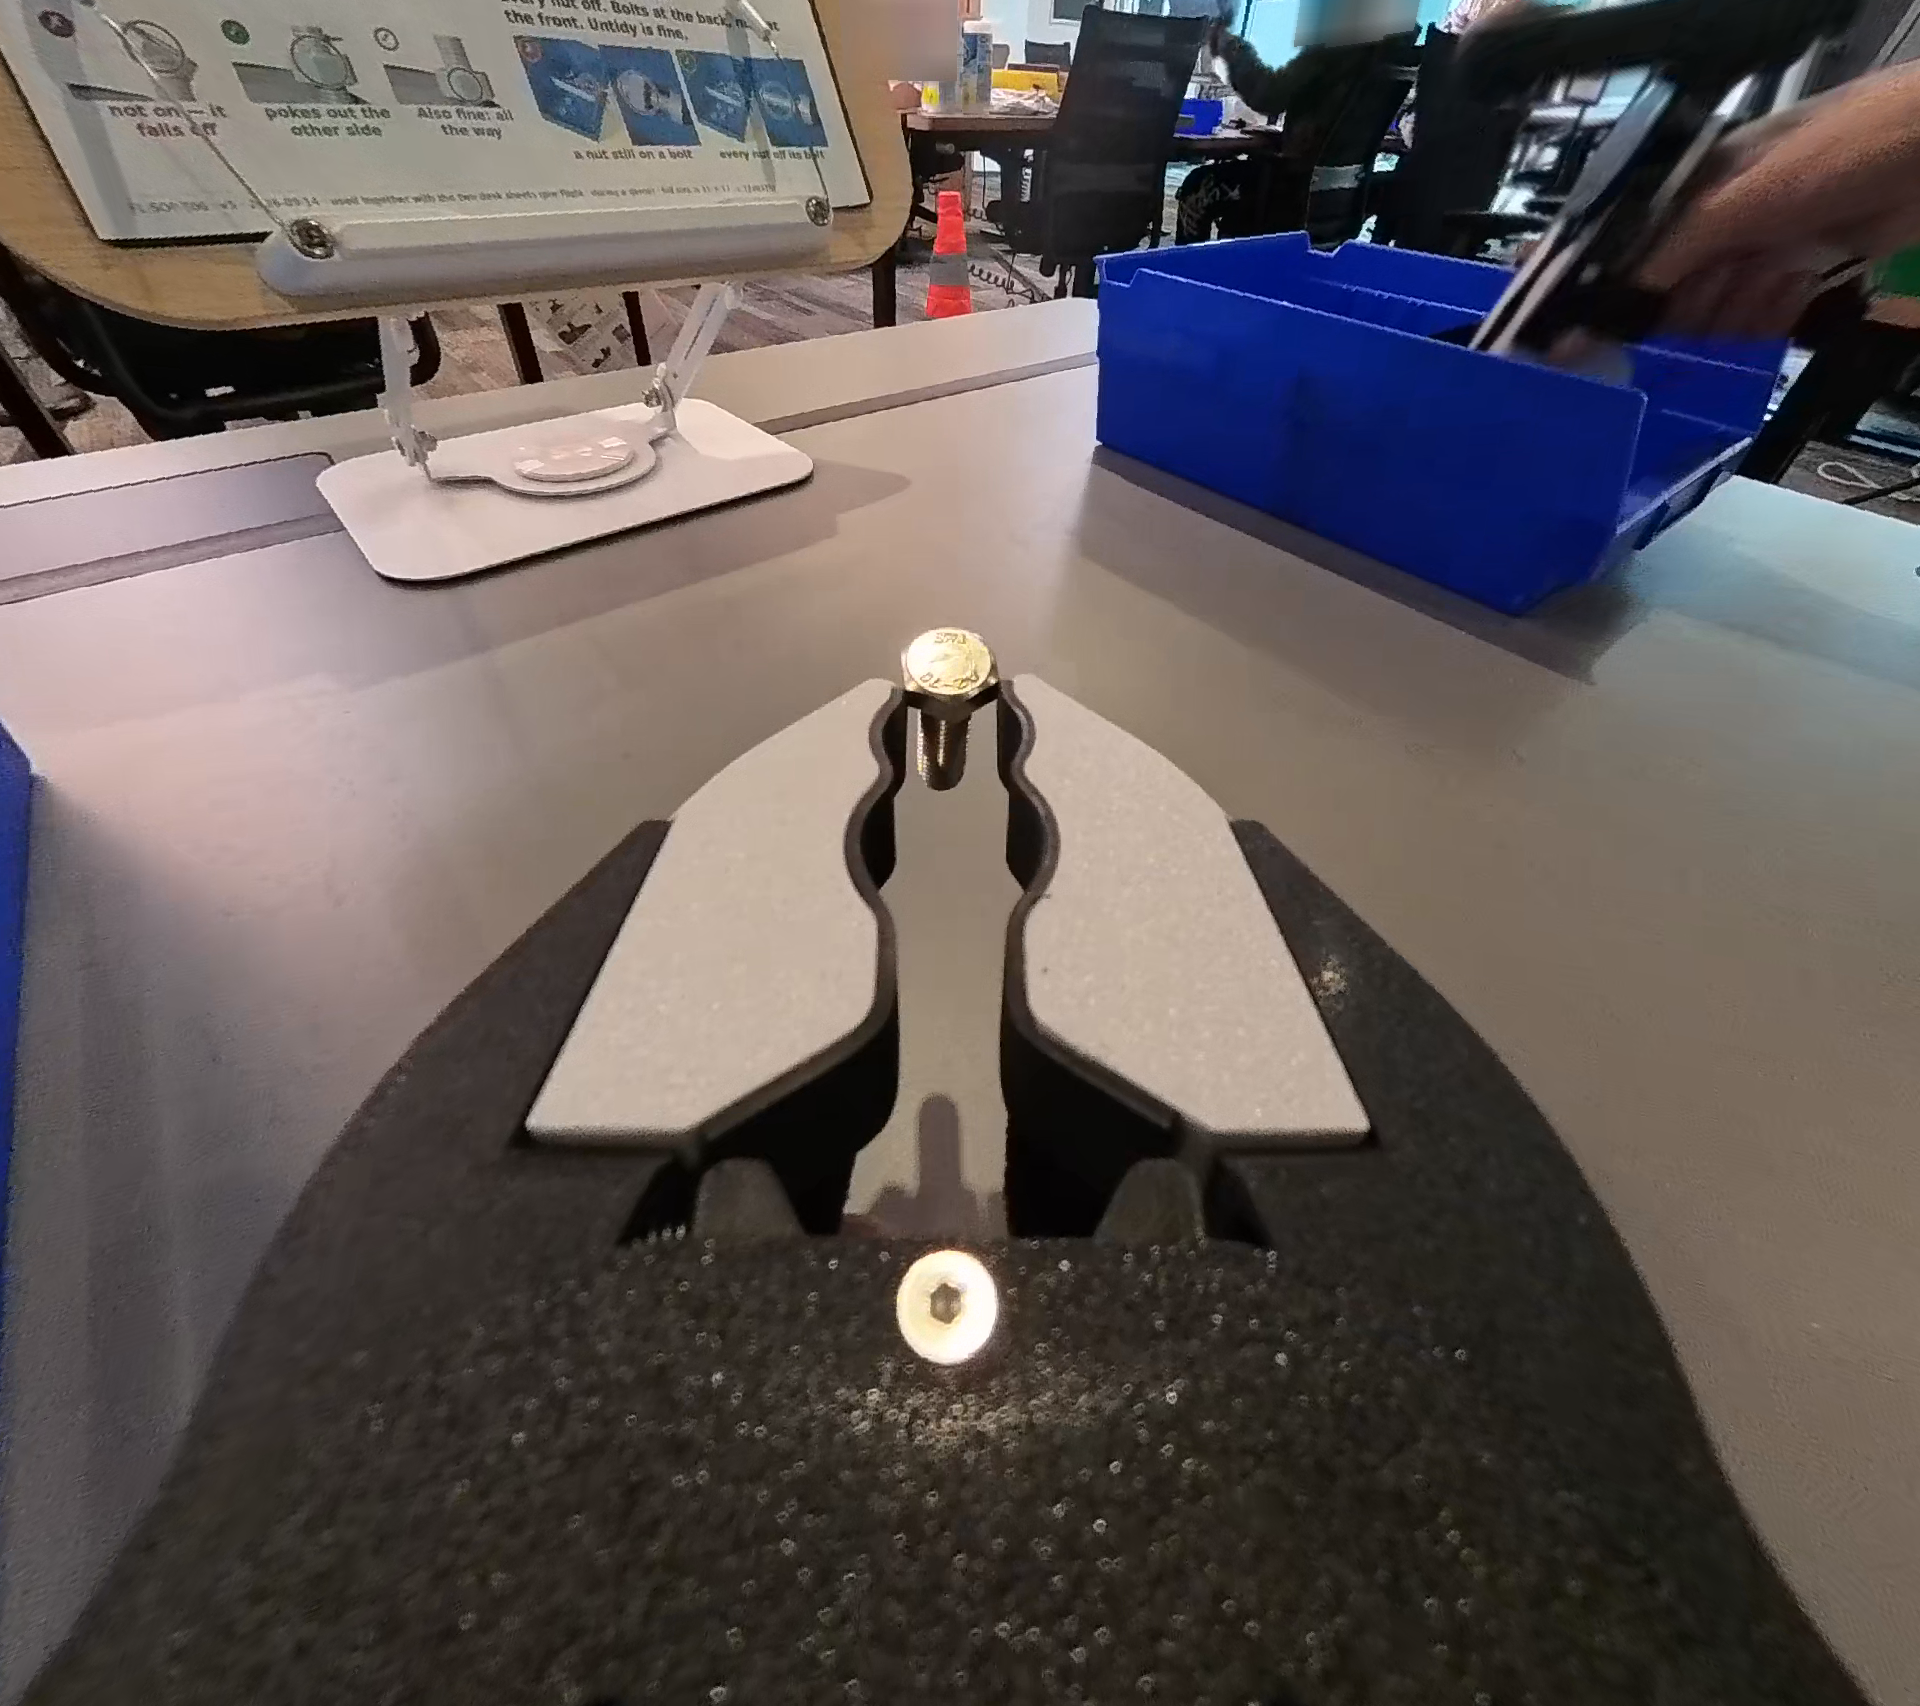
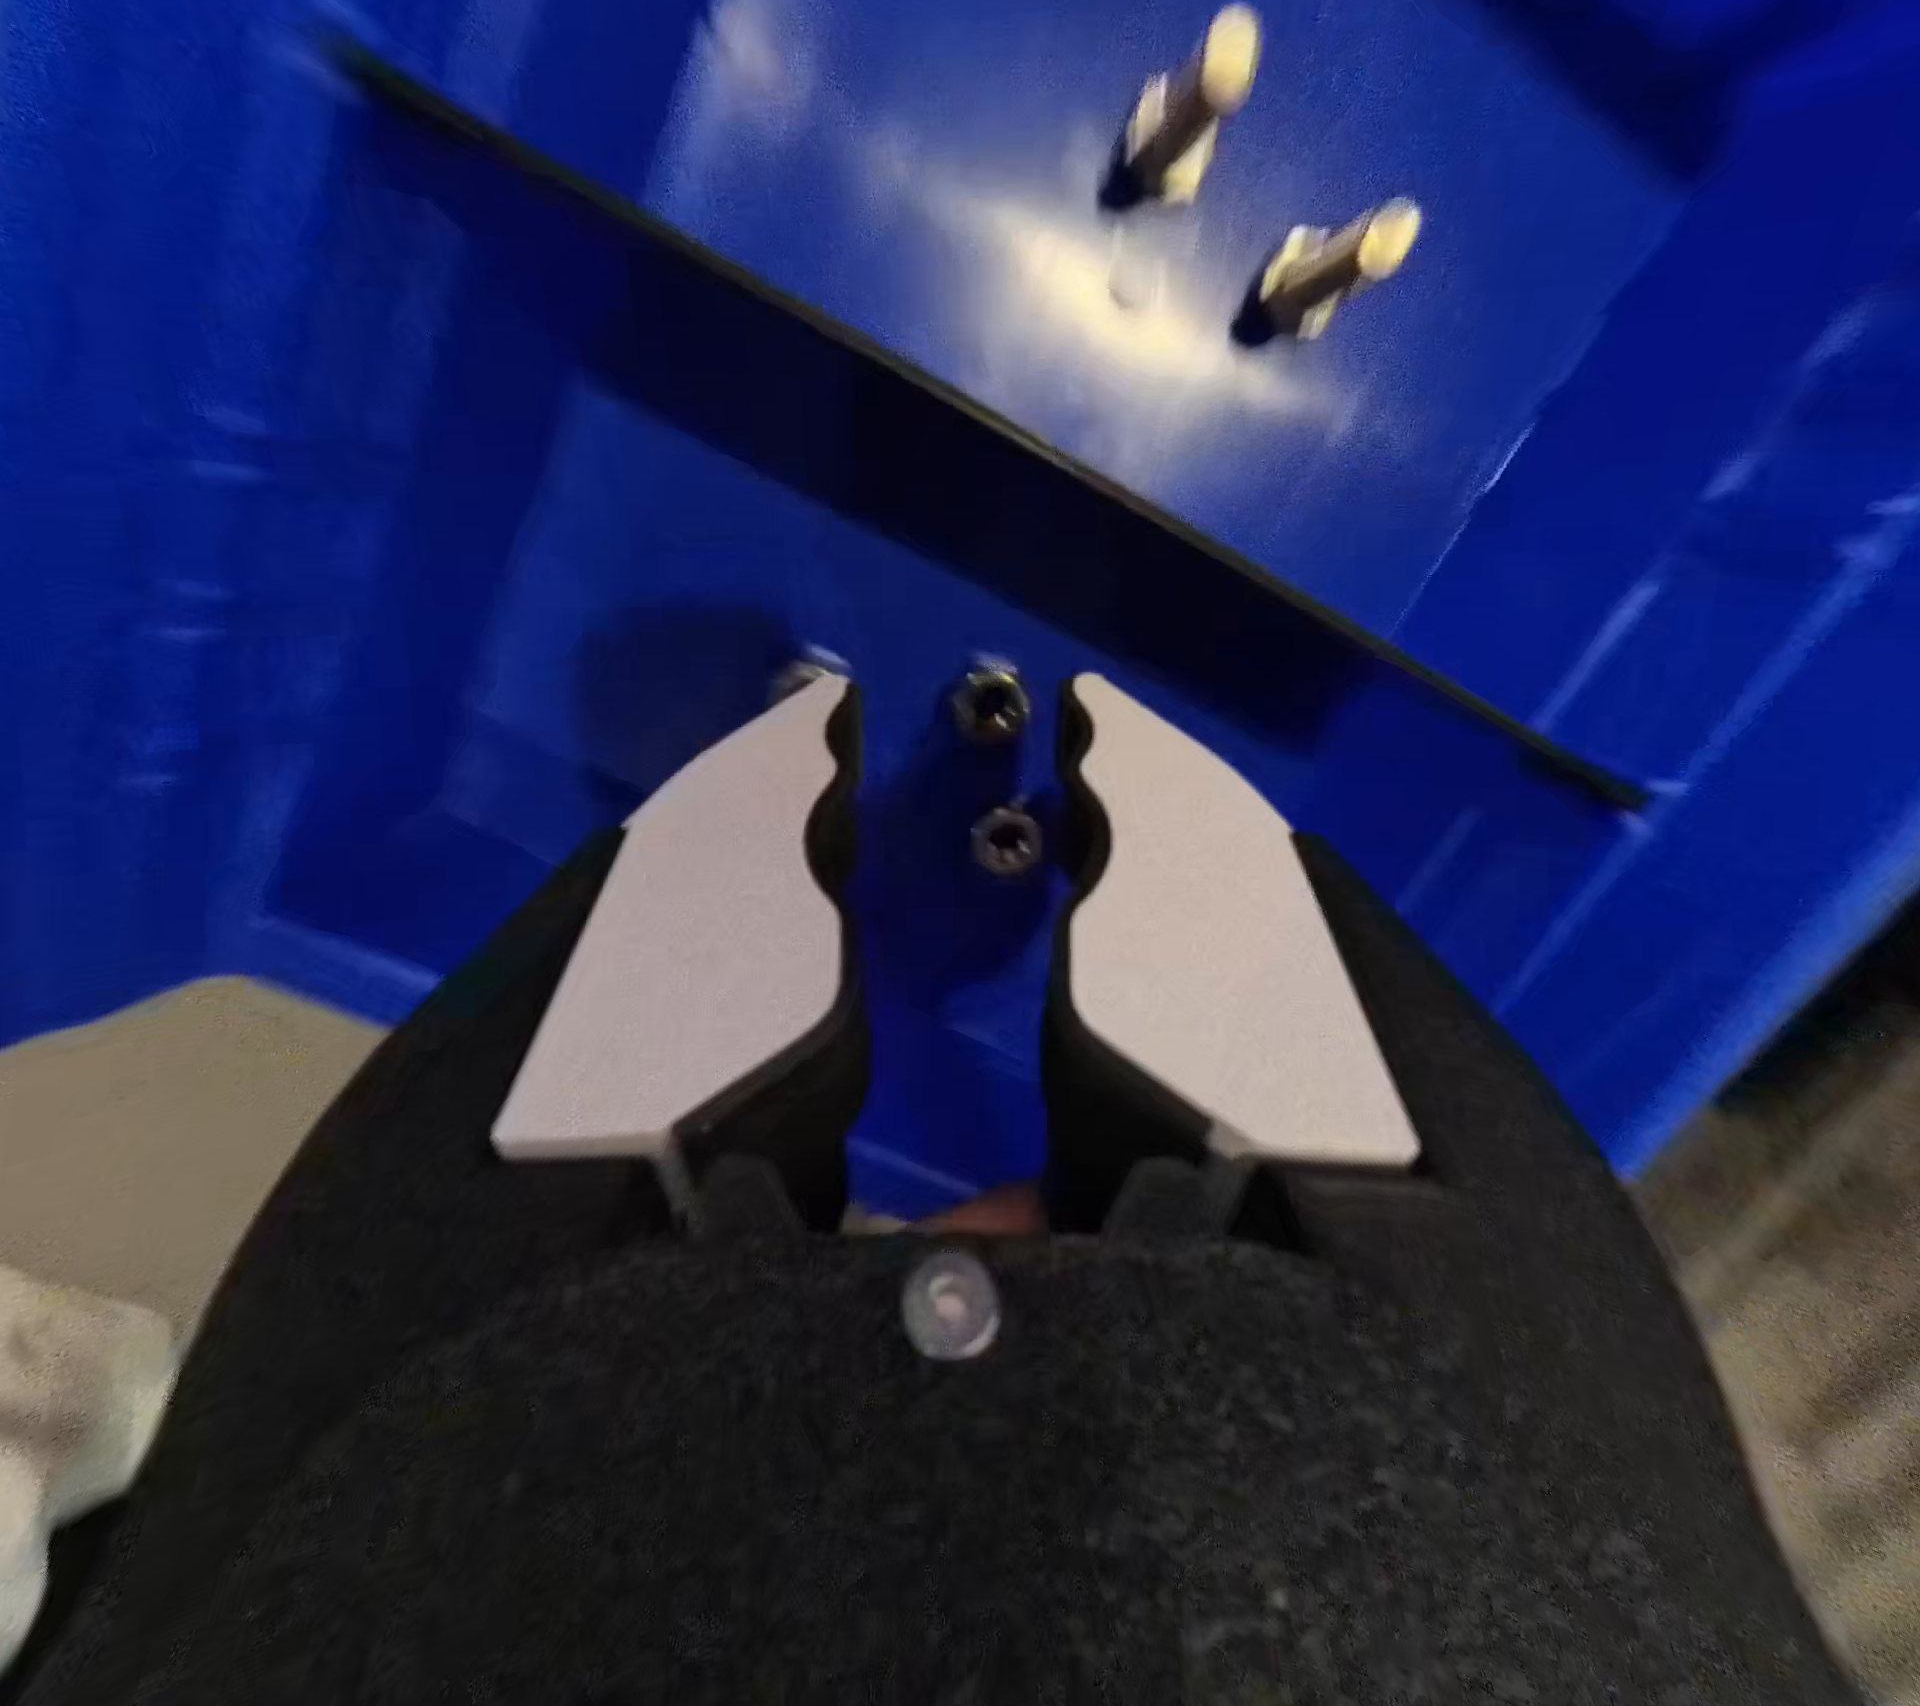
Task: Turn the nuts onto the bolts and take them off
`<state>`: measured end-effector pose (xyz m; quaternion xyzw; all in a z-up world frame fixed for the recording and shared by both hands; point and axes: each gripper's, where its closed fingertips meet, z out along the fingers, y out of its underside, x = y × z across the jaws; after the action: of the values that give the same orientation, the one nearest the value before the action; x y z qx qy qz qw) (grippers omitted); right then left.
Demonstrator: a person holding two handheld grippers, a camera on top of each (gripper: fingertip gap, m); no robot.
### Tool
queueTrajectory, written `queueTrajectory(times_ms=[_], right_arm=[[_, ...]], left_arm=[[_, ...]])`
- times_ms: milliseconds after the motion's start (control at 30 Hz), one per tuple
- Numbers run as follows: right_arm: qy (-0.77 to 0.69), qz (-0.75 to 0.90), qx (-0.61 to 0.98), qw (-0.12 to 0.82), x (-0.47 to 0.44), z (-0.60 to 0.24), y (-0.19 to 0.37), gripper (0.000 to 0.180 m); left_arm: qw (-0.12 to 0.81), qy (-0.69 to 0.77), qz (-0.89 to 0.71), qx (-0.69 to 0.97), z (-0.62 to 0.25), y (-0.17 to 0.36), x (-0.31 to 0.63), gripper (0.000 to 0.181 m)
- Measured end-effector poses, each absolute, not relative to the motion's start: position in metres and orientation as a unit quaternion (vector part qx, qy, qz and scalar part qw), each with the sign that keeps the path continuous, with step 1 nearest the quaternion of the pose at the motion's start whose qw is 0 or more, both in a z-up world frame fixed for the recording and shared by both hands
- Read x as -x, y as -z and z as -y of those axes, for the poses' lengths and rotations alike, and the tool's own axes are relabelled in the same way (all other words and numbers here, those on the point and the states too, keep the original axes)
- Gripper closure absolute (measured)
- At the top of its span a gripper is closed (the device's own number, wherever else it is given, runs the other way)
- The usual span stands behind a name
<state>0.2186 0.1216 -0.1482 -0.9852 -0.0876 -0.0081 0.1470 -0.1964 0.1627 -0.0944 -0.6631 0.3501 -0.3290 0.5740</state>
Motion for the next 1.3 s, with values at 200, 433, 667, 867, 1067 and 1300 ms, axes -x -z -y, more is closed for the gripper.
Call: queueTrajectory(times_ms=[200,433,667,867,1067,1300], right_arm=[[-0.057,0.136,0.782,0.606,-0.067,-0.137,-0.016,0.134],[-0.184,0.157,0.675,0.697,0.101,-0.125,0.049,0.13],[-0.204,0.18,0.673,0.688,0.113,-0.125,0.074,0.134],[-0.254,0.236,0.67,0.656,0.136,-0.111,0.083,0.134],[-0.324,0.343,0.651,0.595,0.175,-0.082,0.094,0.138],[-0.362,0.352,0.645,0.573,0.181,-0.074,0.094,0.138]], left_arm=[[0.576,0.331,-0.348,0.661,-0.163,0.092,0.195,0.165],[0.608,0.284,-0.364,0.646,-0.165,0.088,0.201,0.165],[0.602,0.292,-0.363,0.649,-0.166,0.088,0.2,0.165],[0.559,0.38,-0.409,0.612,-0.143,0.081,0.186,0.165],[0.407,0.575,-0.474,0.529,-0.087,0.067,0.173,0.165],[0.375,0.584,-0.515,0.502,-0.063,0.072,0.168,0.165]])
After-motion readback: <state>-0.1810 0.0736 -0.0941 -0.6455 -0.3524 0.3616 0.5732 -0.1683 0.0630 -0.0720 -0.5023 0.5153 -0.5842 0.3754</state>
